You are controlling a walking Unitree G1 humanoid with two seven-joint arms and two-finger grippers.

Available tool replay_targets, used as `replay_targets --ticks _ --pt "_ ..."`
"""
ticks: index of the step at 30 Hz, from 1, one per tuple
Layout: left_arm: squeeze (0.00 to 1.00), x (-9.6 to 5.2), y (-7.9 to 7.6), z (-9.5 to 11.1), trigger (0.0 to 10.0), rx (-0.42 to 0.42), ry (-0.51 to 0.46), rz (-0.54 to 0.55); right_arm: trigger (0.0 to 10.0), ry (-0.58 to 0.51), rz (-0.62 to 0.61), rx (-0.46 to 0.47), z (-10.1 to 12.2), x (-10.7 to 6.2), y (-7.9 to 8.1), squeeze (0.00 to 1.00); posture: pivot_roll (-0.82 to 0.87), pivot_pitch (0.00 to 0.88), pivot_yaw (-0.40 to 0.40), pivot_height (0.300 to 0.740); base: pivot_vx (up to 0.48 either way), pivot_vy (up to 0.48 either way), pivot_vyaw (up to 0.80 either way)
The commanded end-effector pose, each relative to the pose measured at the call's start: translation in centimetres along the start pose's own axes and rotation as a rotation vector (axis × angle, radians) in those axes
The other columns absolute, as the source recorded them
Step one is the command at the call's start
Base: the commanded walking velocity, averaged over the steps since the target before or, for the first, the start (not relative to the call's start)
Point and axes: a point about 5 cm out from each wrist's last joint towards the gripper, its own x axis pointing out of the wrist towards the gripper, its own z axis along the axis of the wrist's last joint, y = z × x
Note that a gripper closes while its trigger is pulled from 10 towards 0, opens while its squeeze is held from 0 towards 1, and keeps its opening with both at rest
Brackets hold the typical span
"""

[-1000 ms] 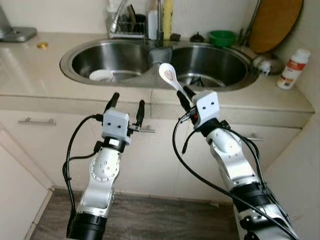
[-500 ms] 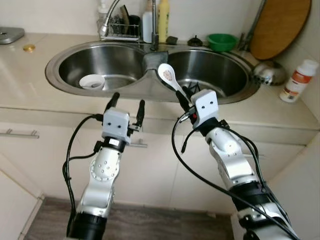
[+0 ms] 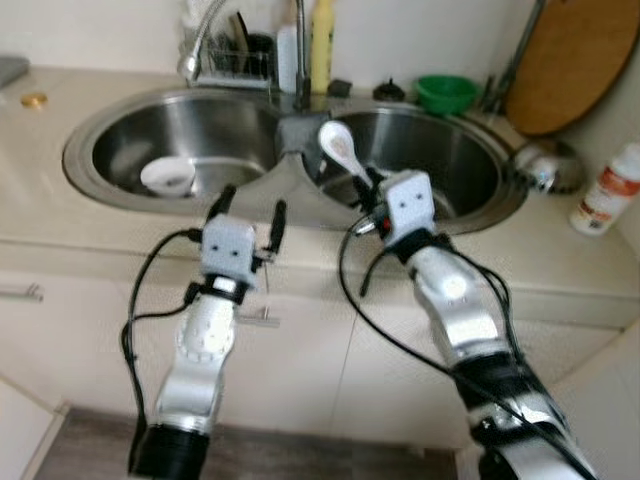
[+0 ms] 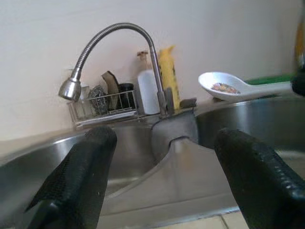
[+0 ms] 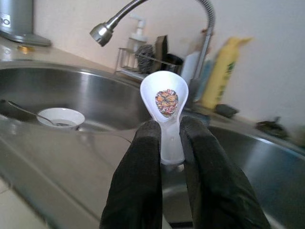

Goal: Kitchen organization

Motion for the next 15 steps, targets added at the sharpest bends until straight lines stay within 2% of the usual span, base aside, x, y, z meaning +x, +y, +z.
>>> replay_targets --ticks 1,3,6,8,11,12,13,14,15 --pt "0.00 0.2 -0.7 0.2 10.0 -0.013 -0.009 -0.017 10.0 0.057 -0.070 -0.017 -0.7 -0.1 -1.6 0.00 0.00 0.000 -0.035 0.740 0.000 0.000 0.00" --pt "0.00 0.2 -0.7 0.2 10.0 -0.013 -0.010 -0.017 10.0 0.141 -0.088 -0.030 -1.5 0.3 -2.0 0.00 0.00 0.000 -0.034 0.740 0.000 0.000 0.00" --pt "0.00 0.2 -0.7 0.2 10.0 -0.011 -0.012 -0.018 10.0 0.290 -0.198 -0.010 -3.0 0.8 -3.7 0.00 0.01 0.000 -0.037 0.740 0.000 0.000 0.00" --pt "0.00 0.2 -0.7 0.2 10.0 -0.011 -0.012 -0.018 10.0 0.322 -0.233 -0.012 -3.4 0.8 -4.2 0.00 0.01 0.000 -0.038 0.740 0.000 0.000 0.00" --pt "0.00 0.2 -0.7 0.2 10.0 -0.011 -0.012 -0.015 10.0 0.349 -0.296 0.035 -3.7 0.7 -5.1 0.00 0.01 0.000 -0.039 0.740 0.000 0.000 0.00" --pt "0.00 0.2 -0.7 0.2 10.0 -0.011 -0.011 -0.014 10.0 0.349 -0.321 0.048 -3.7 0.6 -5.5 0.11 0.01 0.000 -0.039 0.740 0.000 0.000 0.00" --pt "0.00 0.2 -0.7 0.2 10.0 -0.011 -0.011 -0.014 10.0 0.349 -0.321 0.048 -3.7 0.6 -5.5 0.11 0.01 0.000 -0.039 0.740 0.000 0.000 0.00" --pt "0.00 0.2 -0.7 0.2 10.0 -0.011 -0.011 -0.014 10.0 0.350 -0.346 0.055 -3.7 0.5 -5.8 0.80 0.01 0.000 -0.039 0.740 0.000 0.000 0.00" --pt "0.00 0.2 -0.7 0.2 10.0 -0.011 -0.011 -0.014 10.0 0.340 -0.365 0.073 -3.7 0.4 -6.2 1.00 0.01 0.000 -0.038 0.740 0.000 0.000 0.00"
